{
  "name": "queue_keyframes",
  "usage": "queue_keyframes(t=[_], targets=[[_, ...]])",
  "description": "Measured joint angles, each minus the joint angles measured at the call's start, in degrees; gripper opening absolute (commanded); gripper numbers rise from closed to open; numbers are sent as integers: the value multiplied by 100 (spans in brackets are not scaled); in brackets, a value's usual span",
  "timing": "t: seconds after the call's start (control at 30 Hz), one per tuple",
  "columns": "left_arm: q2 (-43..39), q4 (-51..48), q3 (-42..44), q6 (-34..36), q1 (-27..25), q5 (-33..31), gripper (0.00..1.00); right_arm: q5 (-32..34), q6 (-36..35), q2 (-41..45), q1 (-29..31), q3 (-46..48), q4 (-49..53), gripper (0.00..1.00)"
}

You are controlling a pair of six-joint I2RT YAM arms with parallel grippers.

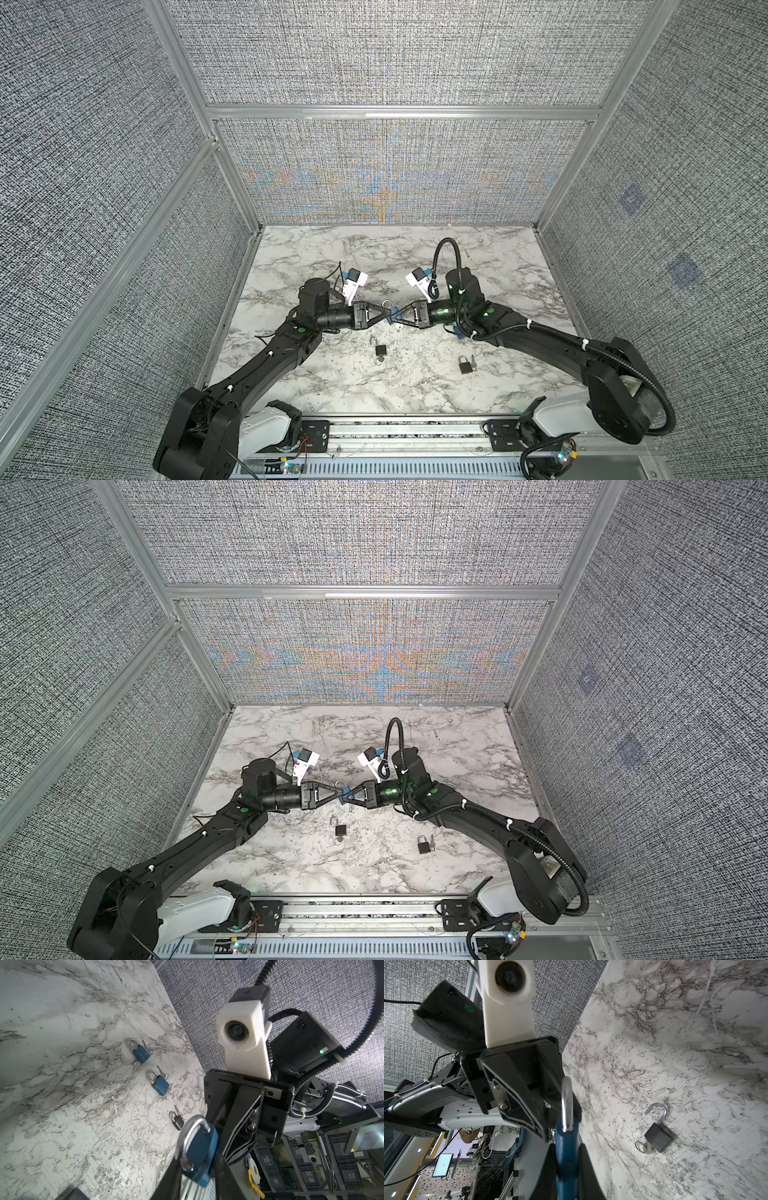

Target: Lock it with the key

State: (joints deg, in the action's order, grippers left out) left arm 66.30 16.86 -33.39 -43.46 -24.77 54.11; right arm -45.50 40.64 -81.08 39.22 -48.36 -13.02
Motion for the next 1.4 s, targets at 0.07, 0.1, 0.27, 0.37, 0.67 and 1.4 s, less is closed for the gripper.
queue_keyframes(t=[0.07, 0.1, 0.27, 0.37, 0.67, 1.4], targets=[[48, 140, 0, -63, 33, 17, 30, -2, 0, 0, 17, 0, -2, 0], [74, 214, 0, -120, 55, 39, 29, -4, 0, 0, 24, 0, -4, 0], [184, 424, -11, -216, 81, 133, 27, -7, -2, -4, 50, 0, -13, 0], [205, 476, -11, -254, 81, 153, 26, -28, -2, -4, 55, 0, -37, 0], [219, 662, 20, -352, 92, 142, 9, -131, -2, -44, 74, -76, -70, 0], [-94, 988, 232, -824, 85, -168, 0, -59, 223, 103, 17, 240, -485, 36]])
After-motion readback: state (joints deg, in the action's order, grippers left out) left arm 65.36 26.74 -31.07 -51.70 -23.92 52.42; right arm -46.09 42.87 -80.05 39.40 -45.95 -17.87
